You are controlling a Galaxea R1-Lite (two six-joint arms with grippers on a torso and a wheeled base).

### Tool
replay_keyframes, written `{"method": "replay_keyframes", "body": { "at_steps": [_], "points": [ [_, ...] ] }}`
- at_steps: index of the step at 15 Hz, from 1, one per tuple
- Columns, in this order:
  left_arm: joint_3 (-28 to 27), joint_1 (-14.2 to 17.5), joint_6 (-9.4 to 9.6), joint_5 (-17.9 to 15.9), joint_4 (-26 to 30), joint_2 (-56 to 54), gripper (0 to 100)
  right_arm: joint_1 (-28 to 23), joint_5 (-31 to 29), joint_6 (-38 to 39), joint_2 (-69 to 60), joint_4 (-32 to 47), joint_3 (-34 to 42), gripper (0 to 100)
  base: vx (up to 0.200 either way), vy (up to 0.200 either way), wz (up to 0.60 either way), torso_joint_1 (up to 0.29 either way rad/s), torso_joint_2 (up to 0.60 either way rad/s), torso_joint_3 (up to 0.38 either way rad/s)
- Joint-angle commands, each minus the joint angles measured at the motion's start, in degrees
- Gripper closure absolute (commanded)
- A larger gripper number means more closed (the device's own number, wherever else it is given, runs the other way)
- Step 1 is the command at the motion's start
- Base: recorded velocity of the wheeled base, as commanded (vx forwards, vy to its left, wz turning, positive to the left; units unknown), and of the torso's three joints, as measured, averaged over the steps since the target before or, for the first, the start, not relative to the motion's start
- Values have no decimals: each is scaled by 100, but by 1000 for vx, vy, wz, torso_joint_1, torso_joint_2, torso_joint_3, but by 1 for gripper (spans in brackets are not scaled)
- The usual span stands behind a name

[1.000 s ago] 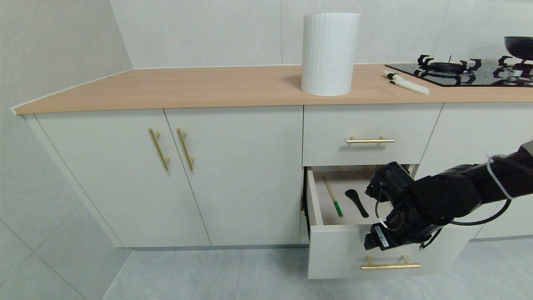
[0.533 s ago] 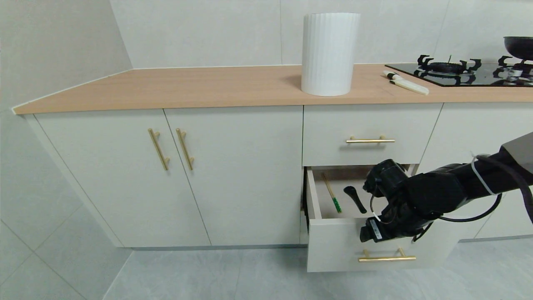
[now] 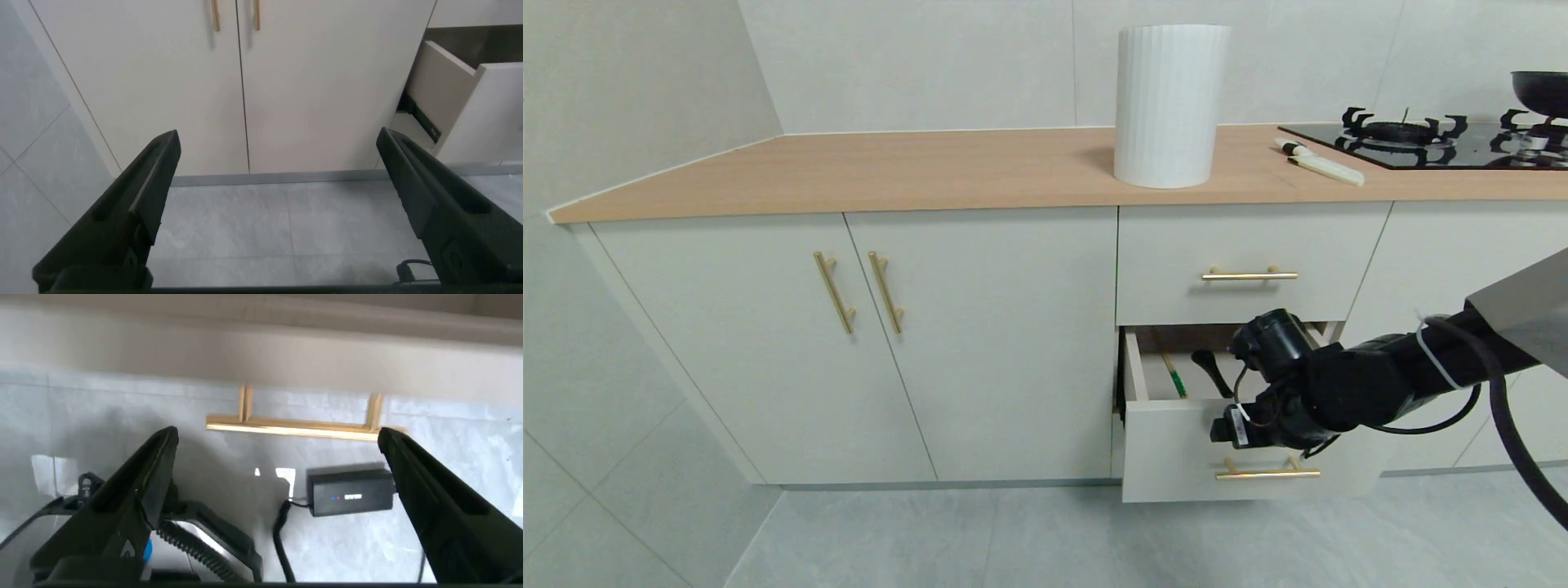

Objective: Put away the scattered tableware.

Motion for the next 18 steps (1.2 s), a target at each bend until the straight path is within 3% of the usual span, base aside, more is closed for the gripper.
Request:
{"method": "replay_keyframes", "body": {
  "at_steps": [1,18],
  "points": [
    [1,0,0,0,-2,0,0,-30,-67,48,186,-145,10,0,0,0,0,0,0,0],
    [1,0,0,0,-2,0,0,-259,-454,312,1381,-2975,54,0,0,0,0,0,0,0]
  ]
}}
